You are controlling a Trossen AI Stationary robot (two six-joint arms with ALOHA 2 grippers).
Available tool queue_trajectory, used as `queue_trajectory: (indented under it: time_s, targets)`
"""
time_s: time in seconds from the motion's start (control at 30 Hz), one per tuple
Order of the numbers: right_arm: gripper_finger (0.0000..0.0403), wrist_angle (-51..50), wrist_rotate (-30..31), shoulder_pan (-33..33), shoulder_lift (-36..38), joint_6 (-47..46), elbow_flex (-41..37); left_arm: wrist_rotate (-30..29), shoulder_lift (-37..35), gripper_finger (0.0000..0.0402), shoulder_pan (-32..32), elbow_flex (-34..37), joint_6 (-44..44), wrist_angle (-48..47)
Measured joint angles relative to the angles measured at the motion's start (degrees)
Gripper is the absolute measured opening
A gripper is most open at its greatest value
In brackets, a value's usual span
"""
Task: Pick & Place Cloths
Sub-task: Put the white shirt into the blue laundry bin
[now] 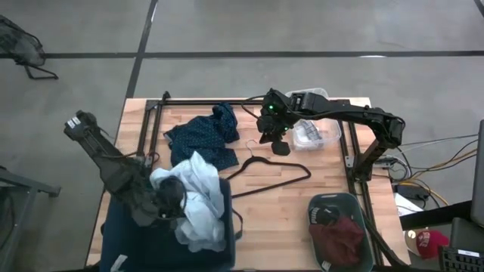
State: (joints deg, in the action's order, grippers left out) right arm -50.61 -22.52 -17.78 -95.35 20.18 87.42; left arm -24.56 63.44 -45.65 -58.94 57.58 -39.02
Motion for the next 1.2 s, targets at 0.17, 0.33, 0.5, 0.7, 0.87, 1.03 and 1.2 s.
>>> queue_trajectory:
  time_s: [0.17,0.33,0.5,0.7,0.87,1.03,1.2]
  targets:
    - [0.0008,0.3,0.0,0.0,0.0,-0.1,0.0,2.5,0.0,0.0065,0.0,3.9,4.4,2.1]
    - [0.0008,0.3,0.0,0.0,0.0,-0.3,0.0,6.5,0.5,0.0082,-0.6,6.7,4.8,9.6]
    - [0.0008,0.3,0.0,0.0,0.0,-0.3,0.0,9.2,0.7,0.009,-0.6,9.2,8.0,11.3]
    - [0.0008,0.2,0.0,0.0,0.0,-0.3,0.0,10.0,0.7,0.0089,-1.3,13.3,11.4,14.7]
    - [0.0008,0.3,0.0,0.0,0.0,-0.9,-0.1,13.2,0.8,0.0089,-1.6,19.2,16.0,23.9]
    - [0.0008,0.3,0.0,0.0,-0.1,-0.9,-0.1,14.7,0.8,0.009,-1.9,24.6,17.4,34.9]
    - [0.0008,0.4,-0.3,0.0,-0.1,-1.0,-0.2,15.1,0.8,0.009,-2.0,28.8,20.0,39.3]
